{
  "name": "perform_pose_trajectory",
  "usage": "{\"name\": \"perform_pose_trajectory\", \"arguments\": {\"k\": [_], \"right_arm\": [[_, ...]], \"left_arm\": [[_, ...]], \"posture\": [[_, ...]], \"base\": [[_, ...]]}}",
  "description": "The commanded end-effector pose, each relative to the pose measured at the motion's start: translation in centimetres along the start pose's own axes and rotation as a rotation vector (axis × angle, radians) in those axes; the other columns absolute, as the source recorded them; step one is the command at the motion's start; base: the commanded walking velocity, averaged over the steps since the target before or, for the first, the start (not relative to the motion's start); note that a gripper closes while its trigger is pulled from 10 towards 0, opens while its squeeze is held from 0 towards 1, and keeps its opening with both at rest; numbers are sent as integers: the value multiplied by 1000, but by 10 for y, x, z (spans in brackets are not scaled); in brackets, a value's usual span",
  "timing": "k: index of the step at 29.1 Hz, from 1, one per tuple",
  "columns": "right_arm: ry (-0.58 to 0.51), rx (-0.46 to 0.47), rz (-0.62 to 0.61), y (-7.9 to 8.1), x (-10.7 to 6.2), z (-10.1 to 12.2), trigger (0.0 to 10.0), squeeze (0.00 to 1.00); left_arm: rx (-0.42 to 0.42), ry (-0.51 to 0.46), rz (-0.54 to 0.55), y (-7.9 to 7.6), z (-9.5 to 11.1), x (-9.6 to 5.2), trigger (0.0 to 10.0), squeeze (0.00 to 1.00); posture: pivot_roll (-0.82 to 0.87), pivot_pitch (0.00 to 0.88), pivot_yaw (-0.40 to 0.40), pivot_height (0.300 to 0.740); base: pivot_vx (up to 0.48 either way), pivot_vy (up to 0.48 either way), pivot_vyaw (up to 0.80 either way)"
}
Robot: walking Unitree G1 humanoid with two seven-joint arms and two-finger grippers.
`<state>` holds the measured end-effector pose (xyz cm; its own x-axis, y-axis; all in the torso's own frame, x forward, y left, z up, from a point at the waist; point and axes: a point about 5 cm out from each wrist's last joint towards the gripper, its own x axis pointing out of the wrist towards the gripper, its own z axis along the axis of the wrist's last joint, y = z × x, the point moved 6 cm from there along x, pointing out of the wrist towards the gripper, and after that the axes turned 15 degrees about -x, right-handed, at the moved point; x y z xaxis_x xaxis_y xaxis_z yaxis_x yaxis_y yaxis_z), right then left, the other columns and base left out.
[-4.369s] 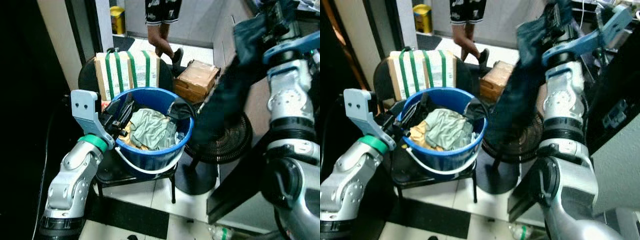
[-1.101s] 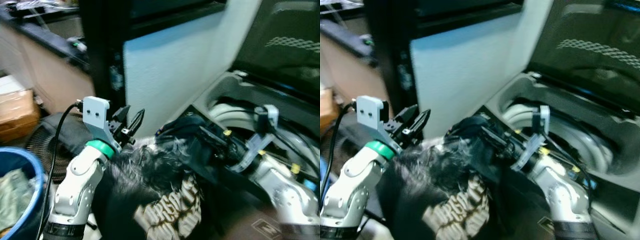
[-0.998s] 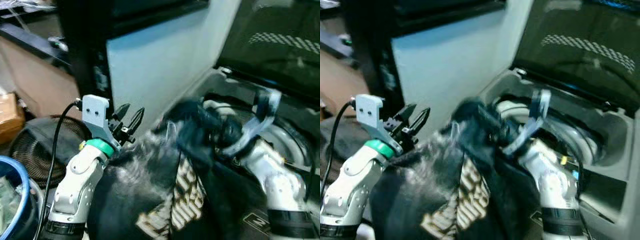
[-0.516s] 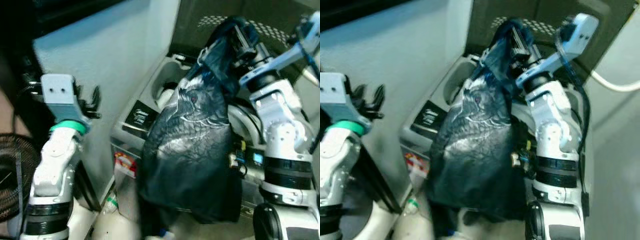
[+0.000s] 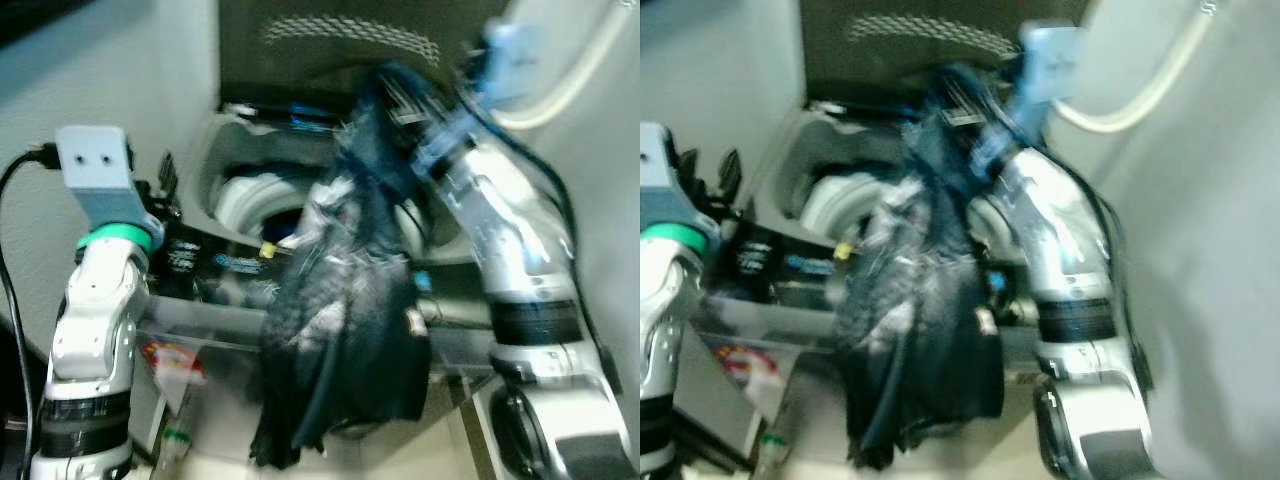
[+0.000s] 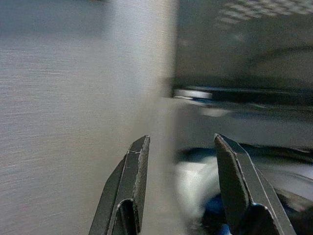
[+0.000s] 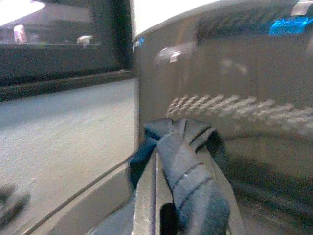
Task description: Clothes washing
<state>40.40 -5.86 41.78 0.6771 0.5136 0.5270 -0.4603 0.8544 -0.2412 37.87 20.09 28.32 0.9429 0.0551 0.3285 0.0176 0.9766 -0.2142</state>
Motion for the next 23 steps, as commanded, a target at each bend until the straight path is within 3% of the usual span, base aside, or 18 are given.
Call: {"name": "perform_pose_trajectory", "arguments": {"k": [1, 2, 3, 4, 8, 9, 11, 12, 14, 15, 19, 20, 21, 23], "right_arm": [[-457, 42, -171, -53, 17, 153, 10000, 0], [-584, 108, -227, -72, 10, 195, 10000, 0], [-584, 108, -227, -72, 10, 195, 10000, 0], [-669, 181, -253, -85, 2, 220, 10000, 0], [-666, 215, -221, -87, 2, 223, 10000, 0], [-570, 191, -175, -77, 13, 199, 10000, 0], [-293, 137, -57, -44, 32, 118, 10000, 0], [-138, 146, 15, -20, 33, 65, 10000, 0], [35, 193, 95, 9, 24, 3, 10000, 0], [35, 193, 95, 9, 24, 3, 10000, 0], [330, 240, 268, 62, -26, -105, 10000, 0], [330, 240, 268, 62, -26, -105, 10000, 0], [376, 242, 279, 67, -38, -121, 10000, 0], [403, 253, 277, 68, -46, -129, 10000, 0]], "left_arm": [[4, 25, -33, -10, -7, 3, 10000, 0], [1, 24, -36, -12, -7, 3, 10000, 0], [1, 24, -36, -12, -7, 3, 10000, 0], [-2, 23, -34, -12, -7, 3, 10000, 0], [-9, 26, -16, -9, -8, -1, 10000, 0], [-9, 35, -9, -7, -11, -3, 10000, 0], [-24, 76, -4, -7, -21, -9, 10000, 0], [-17, 105, -18, -10, -27, -12, 10000, 0], [-2, 137, -41, -16, -35, -14, 10000, 0], [-2, 137, -41, -16, -35, -14, 10000, 0], [-9, 136, -40, -18, -36, -12, 10000, 0], [-9, 136, -40, -18, -36, -12, 10000, 0], [-13, 137, -38, -18, -36, -11, 10000, 0], [-14, 137, -37, -18, -35, -10, 10000, 0]], "posture": [[52, 24, -22, 740], [55, 24, -32, 740], [55, 24, -32, 740], [59, 23, -40, 740], [65, 19, -54, 740], [66, 20, -61, 740], [71, 17, -66, 740], [75, 14, -68, 740], [76, 11, -67, 740], [76, 11, -67, 740], [72, 5, -61, 740], [72, 5, -61, 740], [72, 5, -61, 740], [64, 9, -53, 740]], "base": [[0, 0, -800], [0, 0, -800], [0, 0, -800], [0, 0, -800], [0, 0, -800], [0, 0, -800], [0, 0, -800], [0, 0, 0], [0, 0, 0], [0, 0, 0], [0, 0, 0], [0, 0, 0], [0, 0, 0], [0, 0, 0]]}}
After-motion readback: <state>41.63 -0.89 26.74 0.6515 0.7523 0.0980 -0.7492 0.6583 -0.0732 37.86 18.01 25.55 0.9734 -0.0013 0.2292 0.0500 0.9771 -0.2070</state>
